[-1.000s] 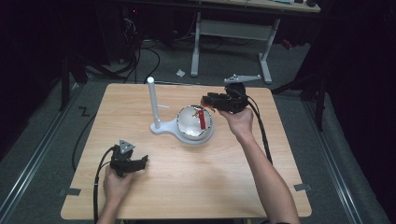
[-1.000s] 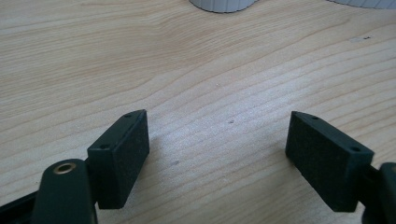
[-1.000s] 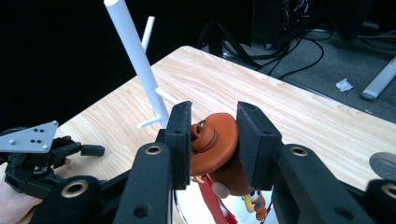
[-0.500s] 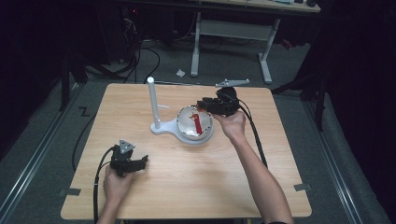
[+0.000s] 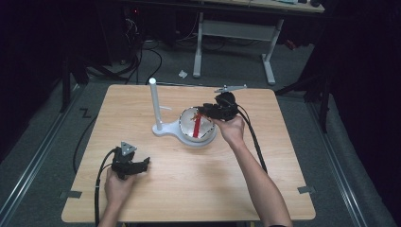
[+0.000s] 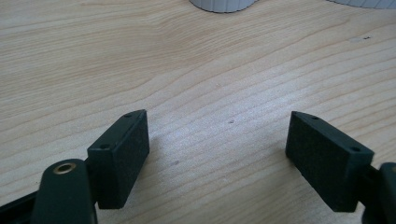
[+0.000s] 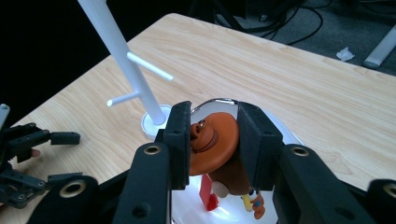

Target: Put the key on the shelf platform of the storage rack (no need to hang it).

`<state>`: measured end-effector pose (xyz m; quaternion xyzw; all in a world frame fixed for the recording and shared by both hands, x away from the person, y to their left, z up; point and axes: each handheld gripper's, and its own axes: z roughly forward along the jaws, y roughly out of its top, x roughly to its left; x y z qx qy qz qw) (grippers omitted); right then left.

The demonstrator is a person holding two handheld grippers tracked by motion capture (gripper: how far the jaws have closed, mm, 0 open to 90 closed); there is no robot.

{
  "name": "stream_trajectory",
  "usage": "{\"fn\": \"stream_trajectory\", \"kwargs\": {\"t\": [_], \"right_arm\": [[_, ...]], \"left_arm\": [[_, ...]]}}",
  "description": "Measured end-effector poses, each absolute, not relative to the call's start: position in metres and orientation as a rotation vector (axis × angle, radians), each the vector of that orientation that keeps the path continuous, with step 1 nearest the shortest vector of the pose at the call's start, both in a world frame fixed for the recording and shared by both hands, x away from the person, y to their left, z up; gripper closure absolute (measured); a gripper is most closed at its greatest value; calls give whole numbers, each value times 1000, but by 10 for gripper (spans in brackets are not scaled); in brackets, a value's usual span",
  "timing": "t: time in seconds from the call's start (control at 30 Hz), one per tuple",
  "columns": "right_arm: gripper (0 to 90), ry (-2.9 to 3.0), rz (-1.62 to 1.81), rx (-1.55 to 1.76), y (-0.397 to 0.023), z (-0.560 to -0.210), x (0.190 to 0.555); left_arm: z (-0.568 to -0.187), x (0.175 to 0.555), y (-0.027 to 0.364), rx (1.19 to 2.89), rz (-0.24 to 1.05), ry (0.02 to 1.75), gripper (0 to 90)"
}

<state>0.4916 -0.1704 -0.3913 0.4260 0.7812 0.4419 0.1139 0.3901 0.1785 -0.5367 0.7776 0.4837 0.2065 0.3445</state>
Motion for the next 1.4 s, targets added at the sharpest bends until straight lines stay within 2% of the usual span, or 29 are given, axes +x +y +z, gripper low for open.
{"fn": "stream_trajectory", "kwargs": {"t": [0.53, 0.93, 1.4], "right_arm": [[640, 2309, 1258, 1294, -171, -409, 497], [534, 2279, 1258, 1272, -179, -404, 489], [496, 2183, 1295, 1246, -209, -389, 467]], "left_arm": [[-537, 390, 179, 2020, 535, 1256, 219], [-537, 390, 179, 2020, 536, 1256, 219], [-537, 390, 179, 2020, 536, 1255, 219]]}}
